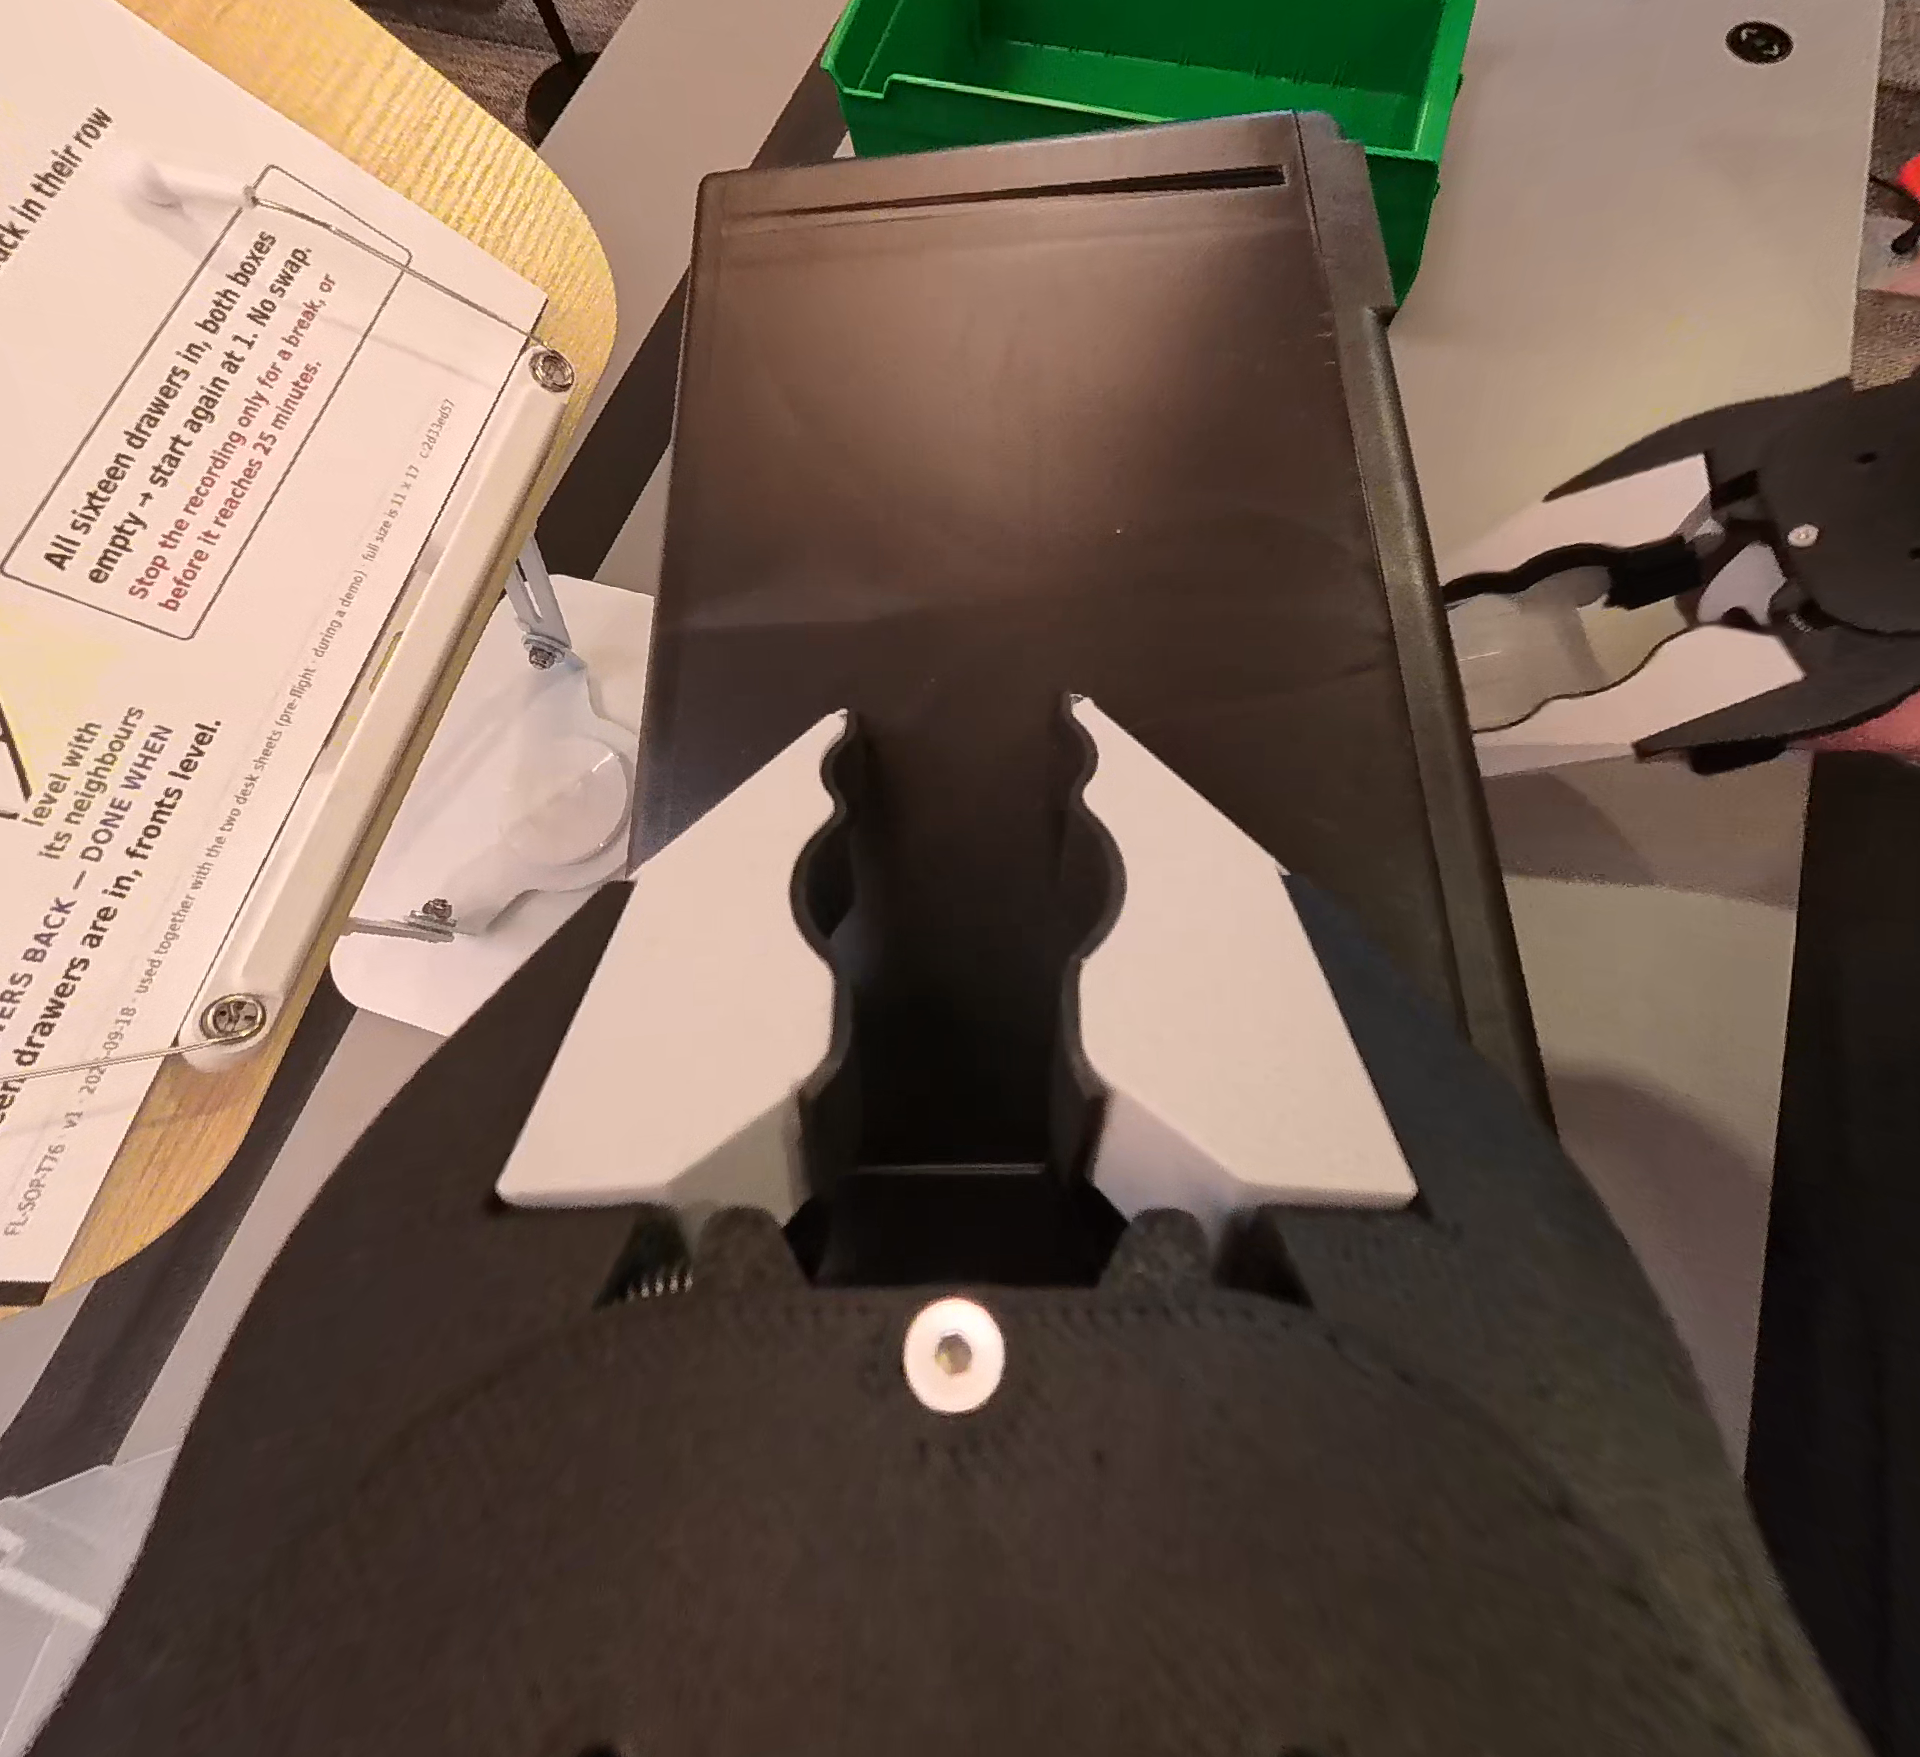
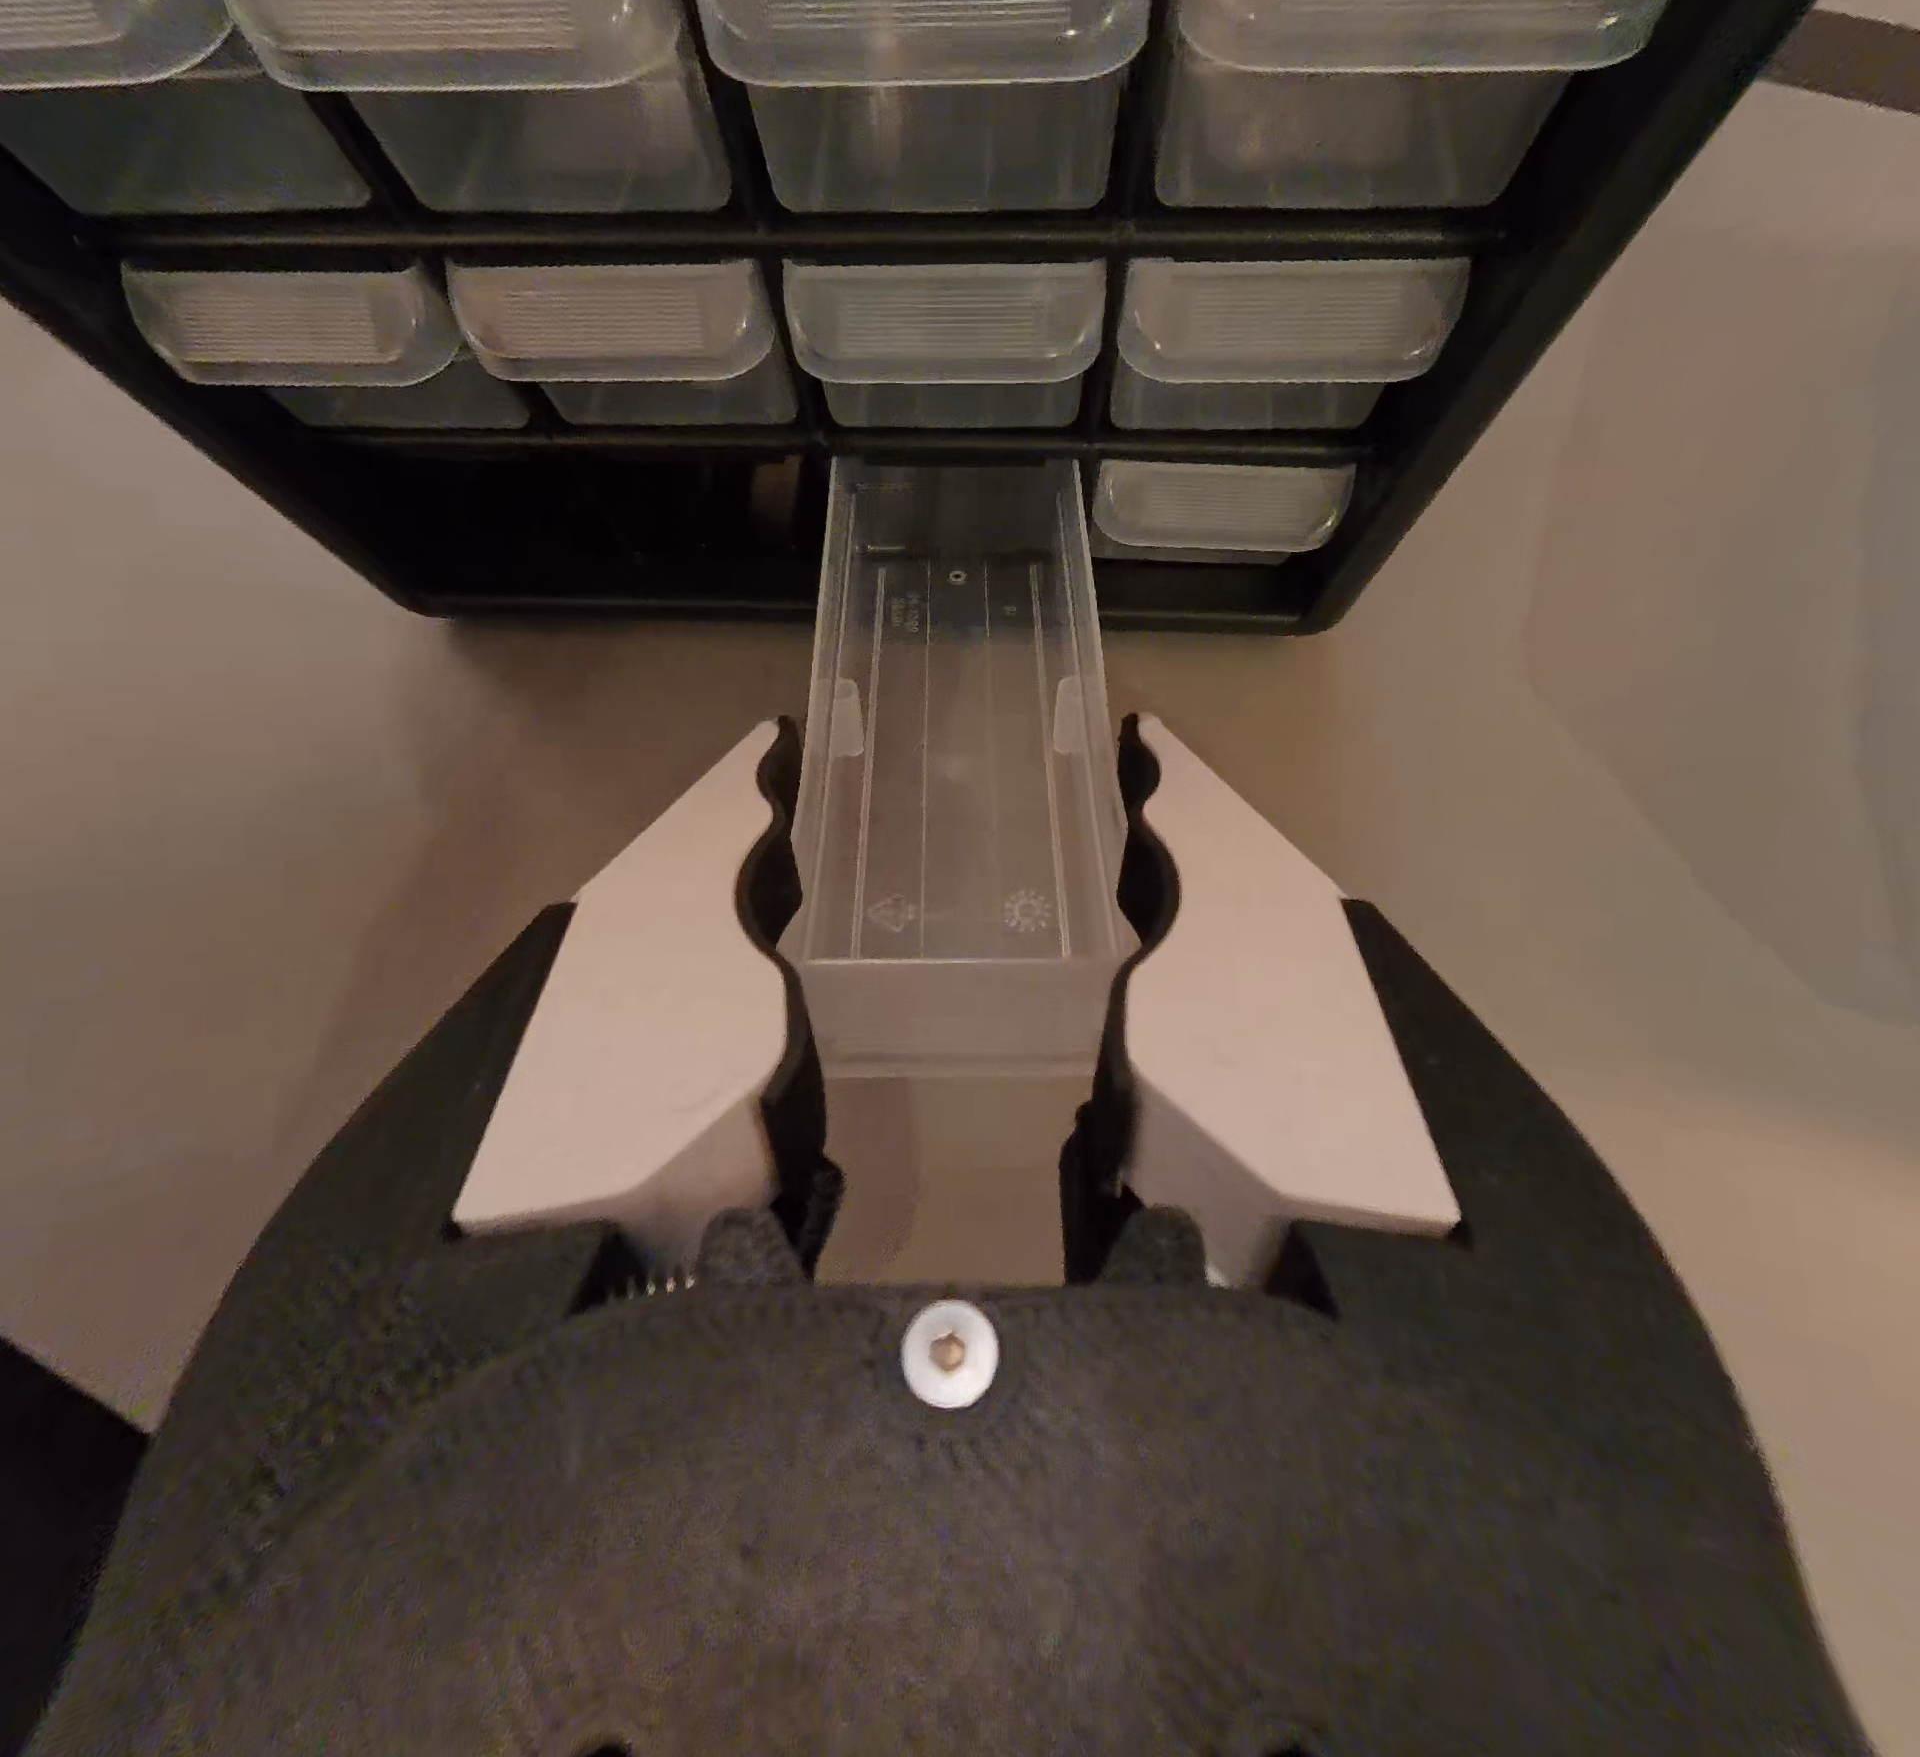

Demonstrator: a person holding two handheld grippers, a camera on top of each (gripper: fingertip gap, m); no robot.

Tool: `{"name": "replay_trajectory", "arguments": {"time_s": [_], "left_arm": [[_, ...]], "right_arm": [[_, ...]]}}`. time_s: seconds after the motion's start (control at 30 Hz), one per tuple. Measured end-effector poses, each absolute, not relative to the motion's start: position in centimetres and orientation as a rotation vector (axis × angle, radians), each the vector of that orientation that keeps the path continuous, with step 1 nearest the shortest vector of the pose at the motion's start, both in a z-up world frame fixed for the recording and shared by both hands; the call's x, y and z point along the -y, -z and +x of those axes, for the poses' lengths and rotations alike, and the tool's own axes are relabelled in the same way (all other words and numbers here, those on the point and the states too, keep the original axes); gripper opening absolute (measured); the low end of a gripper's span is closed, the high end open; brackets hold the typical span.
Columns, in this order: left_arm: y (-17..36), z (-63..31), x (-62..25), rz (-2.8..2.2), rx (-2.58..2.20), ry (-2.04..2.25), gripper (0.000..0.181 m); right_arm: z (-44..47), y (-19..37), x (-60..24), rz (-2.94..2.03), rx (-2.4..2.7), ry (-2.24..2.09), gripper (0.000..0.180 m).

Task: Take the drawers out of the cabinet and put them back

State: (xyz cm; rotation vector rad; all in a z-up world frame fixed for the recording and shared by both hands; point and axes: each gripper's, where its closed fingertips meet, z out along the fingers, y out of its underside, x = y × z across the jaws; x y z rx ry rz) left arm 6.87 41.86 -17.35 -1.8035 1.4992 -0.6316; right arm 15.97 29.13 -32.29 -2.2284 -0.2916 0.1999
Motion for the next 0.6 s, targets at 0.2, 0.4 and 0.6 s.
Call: {"name": "replay_trajectory", "arguments": {"time_s": [0.2, 0.4, 0.6], "left_arm": [[17.4, 6.9, -41.8, -1.806, -1.502, 0.635, 0.034], [17.4, 6.8, -41.9, -1.81, -1.489, 0.639, 0.034], [17.4, 6.8, -41.8, -1.813, -1.492, 0.641, 0.034]], "right_arm": [[15.2, 34.5, -29.4, -2.231, 0.257, -0.282, 0.061], [12.9, 35.5, -31.2, -2.177, 0.491, -0.325, 0.097], [14.8, 33.8, -28.1, -2.097, 0.945, -0.389, 0.12]]}}
